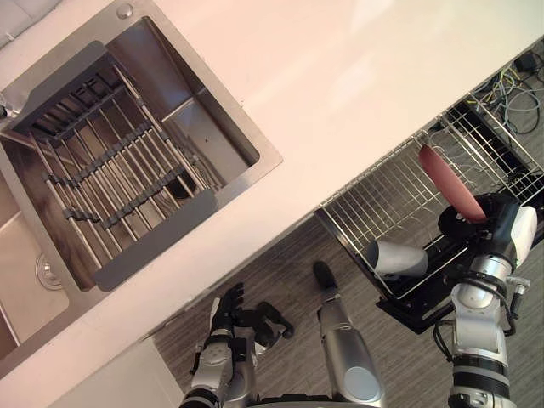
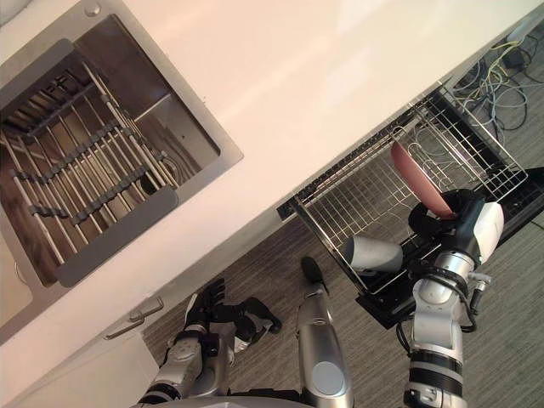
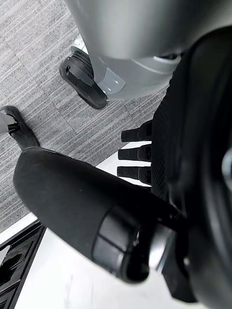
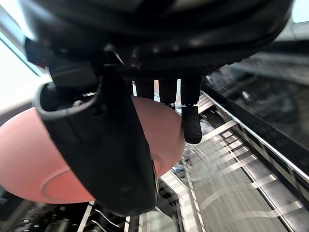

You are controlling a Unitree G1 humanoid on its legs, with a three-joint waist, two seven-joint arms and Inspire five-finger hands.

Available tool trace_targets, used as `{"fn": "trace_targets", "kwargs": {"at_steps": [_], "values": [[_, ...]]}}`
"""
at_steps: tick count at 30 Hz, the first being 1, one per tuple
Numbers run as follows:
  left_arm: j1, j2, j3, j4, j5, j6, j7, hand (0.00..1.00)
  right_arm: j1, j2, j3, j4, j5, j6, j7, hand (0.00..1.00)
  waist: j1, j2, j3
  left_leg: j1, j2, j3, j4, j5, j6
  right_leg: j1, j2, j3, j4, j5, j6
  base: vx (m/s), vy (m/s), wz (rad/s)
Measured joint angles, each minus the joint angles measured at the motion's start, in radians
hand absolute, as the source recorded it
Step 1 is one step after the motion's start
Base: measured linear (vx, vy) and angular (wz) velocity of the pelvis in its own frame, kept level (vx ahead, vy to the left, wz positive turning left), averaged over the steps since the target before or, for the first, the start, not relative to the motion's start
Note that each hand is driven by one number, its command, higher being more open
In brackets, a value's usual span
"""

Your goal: Walk over to the sink, pick up the cup, carry it to the dishwasher, place the cup inside the dishwasher, then close the dishwasher door

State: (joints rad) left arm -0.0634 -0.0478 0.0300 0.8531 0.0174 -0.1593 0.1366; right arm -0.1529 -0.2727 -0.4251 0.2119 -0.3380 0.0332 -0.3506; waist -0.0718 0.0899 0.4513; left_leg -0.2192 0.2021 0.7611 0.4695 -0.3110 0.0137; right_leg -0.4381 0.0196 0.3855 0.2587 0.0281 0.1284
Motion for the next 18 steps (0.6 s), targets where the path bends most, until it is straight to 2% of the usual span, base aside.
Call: {"fn": "trace_targets", "kwargs": {"at_steps": [7,12,15,18], "values": [[-0.024,0.0,0.0,-0.003,-0.019,0.0,0.013,0.9,-0.082,0.0,0.0,0.144,0.104,0.003,0.015,0.9,0.01,0.0,0.002,-0.014,0.001,0.0,0.008,0.0,0.001,-0.011,-0.002,-0.002,0.001,0.003,0.004,0.0,0.0,0.0],[-0.036,0.001,0.0,-0.023,-0.018,0.0,0.014,0.9,-0.096,0.0,0.001,0.174,0.153,0.004,0.037,0.9,0.027,0.0,0.002,-0.017,0.001,-0.008,0.01,0.001,0.002,-0.01,-0.004,-0.009,0.004,0.003,0.004,0.0,-0.003,0.05],[-0.042,0.001,0.001,-0.022,-0.018,0.001,0.014,0.9,-0.087,0.0,0.005,0.144,0.178,0.005,0.049,0.9,0.029,-0.002,0.003,-0.016,0.003,-0.021,0.014,0.002,0.003,0.001,-0.007,-0.024,0.003,0.003,0.004,-0.01,-0.007,0.13],[-0.043,0.005,0.004,-0.024,-0.018,0.002,0.014,0.9,-0.019,0.002,0.044,-0.01,0.197,0.006,0.063,0.9,0.029,-0.007,0.007,-0.016,0.009,-0.025,0.02,0.002,0.003,0.008,-0.008,-0.033,0.001,0.003,0.004,-0.01,-0.006,0.08]]}}
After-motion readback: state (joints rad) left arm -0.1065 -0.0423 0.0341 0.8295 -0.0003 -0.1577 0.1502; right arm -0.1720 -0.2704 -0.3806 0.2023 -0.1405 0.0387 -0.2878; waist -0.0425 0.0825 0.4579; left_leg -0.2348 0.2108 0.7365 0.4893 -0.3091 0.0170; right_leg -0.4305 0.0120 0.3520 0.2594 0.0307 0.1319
